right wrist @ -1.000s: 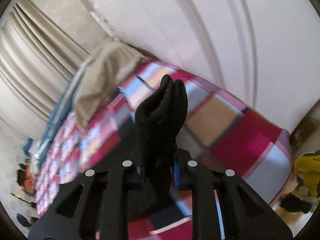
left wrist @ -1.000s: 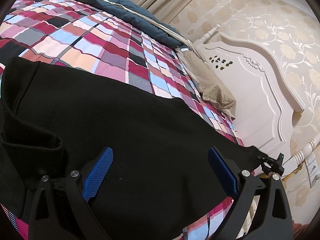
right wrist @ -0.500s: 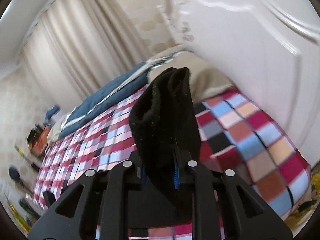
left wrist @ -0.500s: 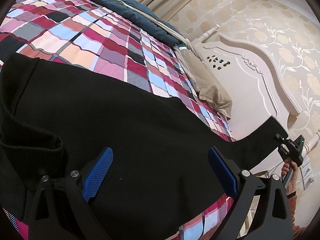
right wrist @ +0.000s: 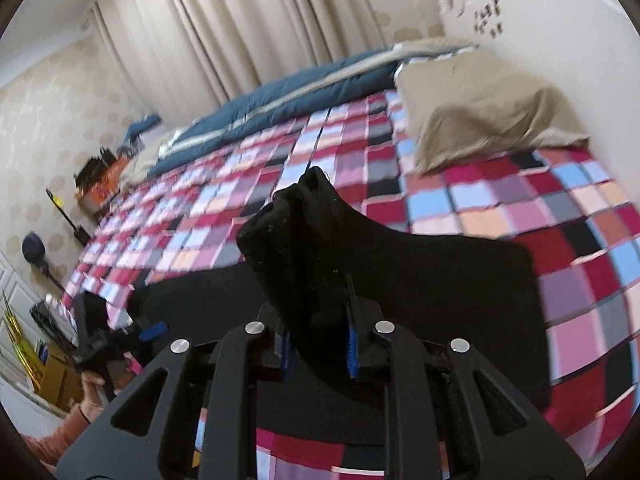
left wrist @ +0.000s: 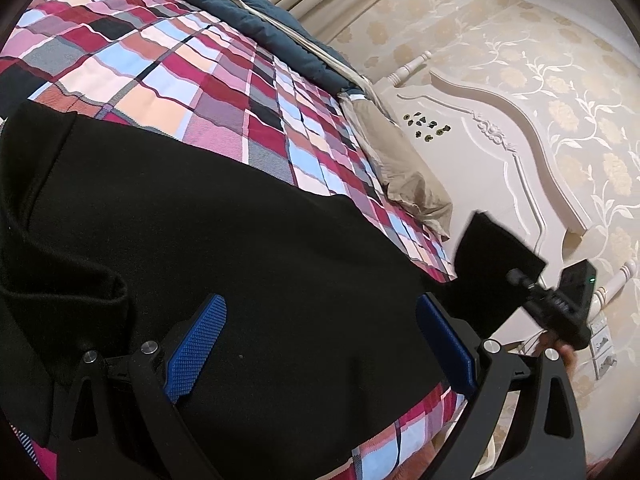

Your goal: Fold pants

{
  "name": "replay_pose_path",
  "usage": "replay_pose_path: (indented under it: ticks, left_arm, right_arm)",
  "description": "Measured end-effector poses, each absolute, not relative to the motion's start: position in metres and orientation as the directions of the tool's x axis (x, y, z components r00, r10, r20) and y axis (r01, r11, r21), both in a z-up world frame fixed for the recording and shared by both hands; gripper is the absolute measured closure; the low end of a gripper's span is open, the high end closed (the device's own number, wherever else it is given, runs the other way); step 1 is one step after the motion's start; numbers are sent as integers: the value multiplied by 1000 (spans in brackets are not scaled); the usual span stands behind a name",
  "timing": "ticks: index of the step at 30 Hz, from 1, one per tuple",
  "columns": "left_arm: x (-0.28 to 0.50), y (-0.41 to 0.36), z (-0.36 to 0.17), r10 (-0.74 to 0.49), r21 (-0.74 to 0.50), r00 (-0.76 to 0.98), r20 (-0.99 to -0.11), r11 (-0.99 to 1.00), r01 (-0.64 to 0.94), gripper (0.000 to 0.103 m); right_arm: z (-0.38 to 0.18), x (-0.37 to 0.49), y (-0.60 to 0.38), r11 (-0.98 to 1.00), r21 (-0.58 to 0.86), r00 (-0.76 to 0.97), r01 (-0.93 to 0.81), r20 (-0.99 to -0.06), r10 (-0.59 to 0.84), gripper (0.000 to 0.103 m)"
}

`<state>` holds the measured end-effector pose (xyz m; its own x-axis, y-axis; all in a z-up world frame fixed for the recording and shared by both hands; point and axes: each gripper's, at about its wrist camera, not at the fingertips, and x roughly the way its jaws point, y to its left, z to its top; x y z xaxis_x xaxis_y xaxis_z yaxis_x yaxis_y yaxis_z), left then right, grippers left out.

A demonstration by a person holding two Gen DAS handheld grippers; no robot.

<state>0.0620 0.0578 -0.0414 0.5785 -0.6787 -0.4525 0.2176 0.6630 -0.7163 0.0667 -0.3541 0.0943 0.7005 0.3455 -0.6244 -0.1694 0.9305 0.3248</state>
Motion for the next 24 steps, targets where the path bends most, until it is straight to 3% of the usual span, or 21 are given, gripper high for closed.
replay_pose_path:
  ticks: [5, 14, 19, 24]
  left_arm:
    - [61, 59, -41, -681, -717, 579, -448, 661, 223, 8]
    - [60, 58, -41, -681, -712, 582, -444, 663, 233, 8]
    - [59, 57, -41, -676, -703, 586, -448, 671, 237, 8]
    - [59, 56, -41, -676, -703, 585, -448, 671, 237, 8]
  right_arm:
    - [53, 72, -321, 940, 291, 662, -177, -672, 332, 84]
    - [3, 62, -265, 973, 23, 643, -229, -747, 169, 84]
    - [-12, 61, -258, 974, 14, 628, -228, -762, 158, 82]
    - [-16, 60, -256, 972, 54, 618, -229, -763, 188, 72]
